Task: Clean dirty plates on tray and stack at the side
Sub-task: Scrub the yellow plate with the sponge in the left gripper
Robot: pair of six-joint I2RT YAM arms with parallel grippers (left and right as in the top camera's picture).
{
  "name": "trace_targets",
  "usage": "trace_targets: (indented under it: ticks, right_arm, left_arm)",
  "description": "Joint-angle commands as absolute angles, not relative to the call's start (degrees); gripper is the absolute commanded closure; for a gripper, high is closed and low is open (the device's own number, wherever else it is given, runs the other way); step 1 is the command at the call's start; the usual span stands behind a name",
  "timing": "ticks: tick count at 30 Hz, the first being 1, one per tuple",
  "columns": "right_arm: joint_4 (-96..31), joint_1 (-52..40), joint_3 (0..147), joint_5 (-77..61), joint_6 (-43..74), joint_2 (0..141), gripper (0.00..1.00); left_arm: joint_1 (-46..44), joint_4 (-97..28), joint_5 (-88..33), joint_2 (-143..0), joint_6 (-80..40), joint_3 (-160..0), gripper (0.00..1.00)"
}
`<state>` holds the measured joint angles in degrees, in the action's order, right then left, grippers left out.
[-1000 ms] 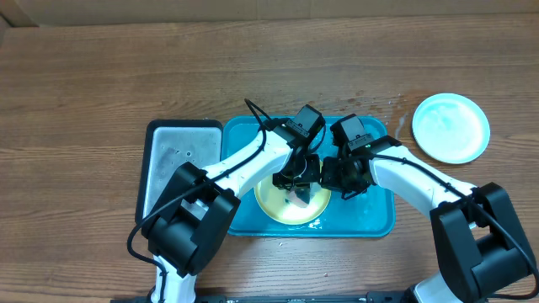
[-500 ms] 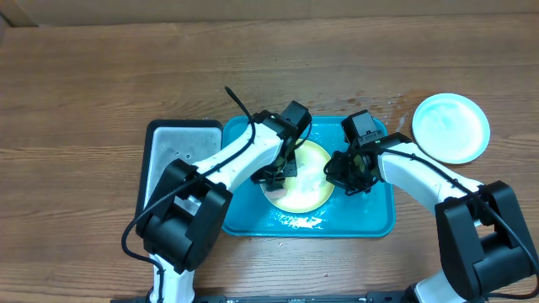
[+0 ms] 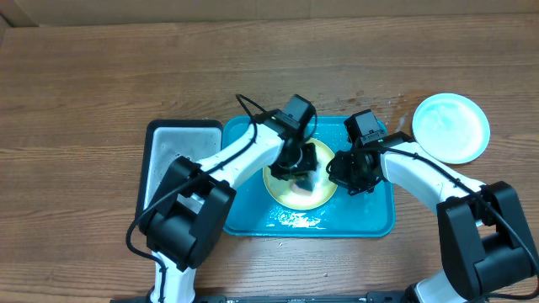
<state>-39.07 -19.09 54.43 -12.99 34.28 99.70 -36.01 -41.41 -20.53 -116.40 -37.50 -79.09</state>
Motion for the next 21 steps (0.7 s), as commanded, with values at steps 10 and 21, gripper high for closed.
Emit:
trace_targets:
  ticks: [10, 21]
  right_arm:
    - [-40.9, -18.2, 53.8, -8.3, 35.2, 101.0, 0.96]
    - [-41.3, -18.2, 53.8, -8.3, 35.1, 101.0, 0.96]
  left_arm:
    - [-38.6, -36.3, -20.4, -120.4, -44.4, -78.6, 0.96]
    - [-27.7, -37.9, -7.6, -121.3, -42.4, -80.7, 0.96]
